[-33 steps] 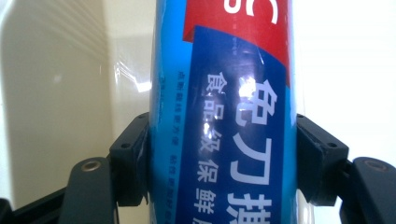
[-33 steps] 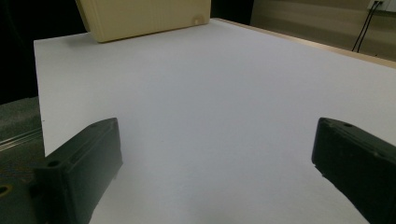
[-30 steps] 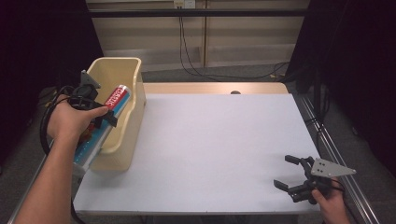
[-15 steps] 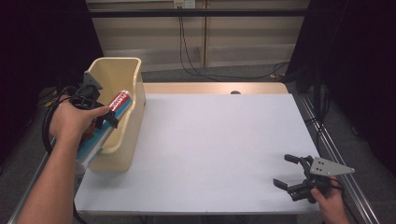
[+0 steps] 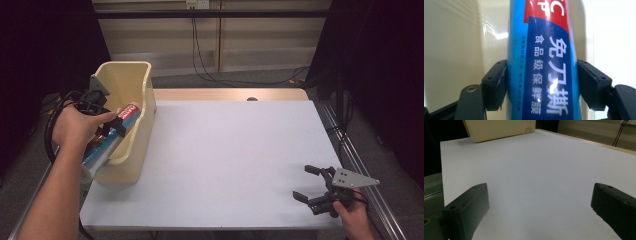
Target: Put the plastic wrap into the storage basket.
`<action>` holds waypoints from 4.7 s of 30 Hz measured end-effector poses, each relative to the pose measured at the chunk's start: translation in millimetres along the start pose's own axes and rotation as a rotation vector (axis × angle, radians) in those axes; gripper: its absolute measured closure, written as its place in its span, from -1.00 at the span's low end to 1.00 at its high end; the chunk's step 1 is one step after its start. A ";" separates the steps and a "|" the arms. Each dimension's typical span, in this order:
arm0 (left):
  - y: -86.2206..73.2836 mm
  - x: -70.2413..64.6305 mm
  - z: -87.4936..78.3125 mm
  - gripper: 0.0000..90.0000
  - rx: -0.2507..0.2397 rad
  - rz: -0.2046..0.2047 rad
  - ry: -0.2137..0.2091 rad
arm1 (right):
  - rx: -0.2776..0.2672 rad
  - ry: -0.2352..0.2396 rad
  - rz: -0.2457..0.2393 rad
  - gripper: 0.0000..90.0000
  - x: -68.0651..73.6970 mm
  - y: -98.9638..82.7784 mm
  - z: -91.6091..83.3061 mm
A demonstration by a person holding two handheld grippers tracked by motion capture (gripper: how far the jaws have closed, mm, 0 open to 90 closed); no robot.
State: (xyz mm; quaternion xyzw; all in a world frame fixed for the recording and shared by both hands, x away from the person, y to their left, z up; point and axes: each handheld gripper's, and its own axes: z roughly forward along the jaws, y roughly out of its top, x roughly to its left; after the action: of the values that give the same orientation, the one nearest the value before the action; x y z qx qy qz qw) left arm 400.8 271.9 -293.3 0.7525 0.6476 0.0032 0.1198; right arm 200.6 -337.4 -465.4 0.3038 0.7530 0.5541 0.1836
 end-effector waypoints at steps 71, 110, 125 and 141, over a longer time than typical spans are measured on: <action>-22.8 -110.0 -18.2 -0.44 -0.081 0.315 -0.201 | 0.002 0.005 -0.026 -0.97 4.9 3.3 0.8; -55.4 -134.0 71.9 -0.64 -0.123 0.394 -0.259 | -0.003 0.006 -0.028 -0.97 5.2 4.2 0.6; -81.1 -128.9 113.6 -0.63 -0.228 0.420 -0.260 | -0.003 0.005 -0.027 -0.97 5.1 4.1 0.8; -115.7 -121.0 132.8 -0.63 -0.759 0.505 -0.236 | -0.004 0.007 -0.026 -0.97 5.3 3.8 1.0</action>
State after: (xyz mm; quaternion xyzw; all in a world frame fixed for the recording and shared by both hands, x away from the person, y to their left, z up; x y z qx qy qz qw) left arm 289.9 145.8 -425.4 0.7847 0.3795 0.1833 0.4546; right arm 198.3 -332.5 -461.8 0.2916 0.7563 0.5543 0.1890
